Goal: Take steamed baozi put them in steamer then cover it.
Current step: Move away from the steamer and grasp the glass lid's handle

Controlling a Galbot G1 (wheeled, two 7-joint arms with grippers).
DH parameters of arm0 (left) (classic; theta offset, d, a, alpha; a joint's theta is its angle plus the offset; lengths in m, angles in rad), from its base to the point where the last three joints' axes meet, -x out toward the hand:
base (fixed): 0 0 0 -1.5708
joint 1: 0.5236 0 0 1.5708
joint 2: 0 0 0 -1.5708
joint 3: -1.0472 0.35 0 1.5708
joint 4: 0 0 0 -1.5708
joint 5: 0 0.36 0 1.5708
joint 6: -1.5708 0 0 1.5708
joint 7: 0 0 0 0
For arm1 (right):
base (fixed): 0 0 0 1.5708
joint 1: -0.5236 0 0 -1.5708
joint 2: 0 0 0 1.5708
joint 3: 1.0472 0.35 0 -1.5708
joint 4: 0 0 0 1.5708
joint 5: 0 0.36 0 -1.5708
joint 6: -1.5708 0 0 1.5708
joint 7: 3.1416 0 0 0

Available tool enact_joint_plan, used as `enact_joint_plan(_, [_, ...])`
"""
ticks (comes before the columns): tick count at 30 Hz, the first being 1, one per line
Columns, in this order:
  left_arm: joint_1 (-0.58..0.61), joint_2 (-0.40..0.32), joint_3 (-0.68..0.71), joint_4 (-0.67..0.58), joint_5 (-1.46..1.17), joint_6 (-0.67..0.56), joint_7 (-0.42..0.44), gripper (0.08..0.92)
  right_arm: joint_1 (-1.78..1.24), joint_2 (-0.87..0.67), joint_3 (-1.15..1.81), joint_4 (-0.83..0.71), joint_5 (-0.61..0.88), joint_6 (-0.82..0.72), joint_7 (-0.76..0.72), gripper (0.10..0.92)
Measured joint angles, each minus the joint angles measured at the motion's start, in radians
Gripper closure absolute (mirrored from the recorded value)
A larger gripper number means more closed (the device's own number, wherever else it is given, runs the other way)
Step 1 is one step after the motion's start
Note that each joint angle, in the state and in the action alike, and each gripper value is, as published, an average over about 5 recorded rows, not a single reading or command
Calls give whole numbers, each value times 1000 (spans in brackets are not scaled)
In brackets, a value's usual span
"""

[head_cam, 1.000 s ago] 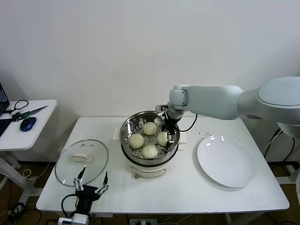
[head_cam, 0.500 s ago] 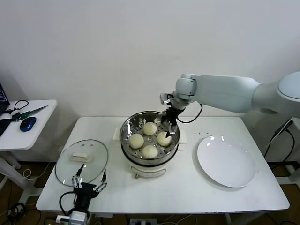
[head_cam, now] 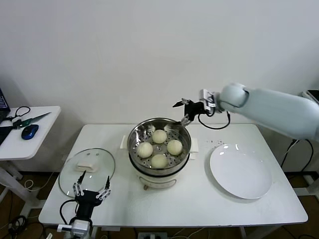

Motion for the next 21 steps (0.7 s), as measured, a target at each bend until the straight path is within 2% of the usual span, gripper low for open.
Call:
enact_joint_plan(9, [-5,-4,-24,-14,36,5,24,177,-474,-151,518,121,-61,67,136,203])
enact_joint_plan(16, [-16,-2,-40,-15,111,11,63,177,-849,-170,929,199,-126,77,202,203])
enact_joint_plan(21, [-33,8,-62,7,257,4,78,177,-1068,-142,1160,246,-176,70,240,203])
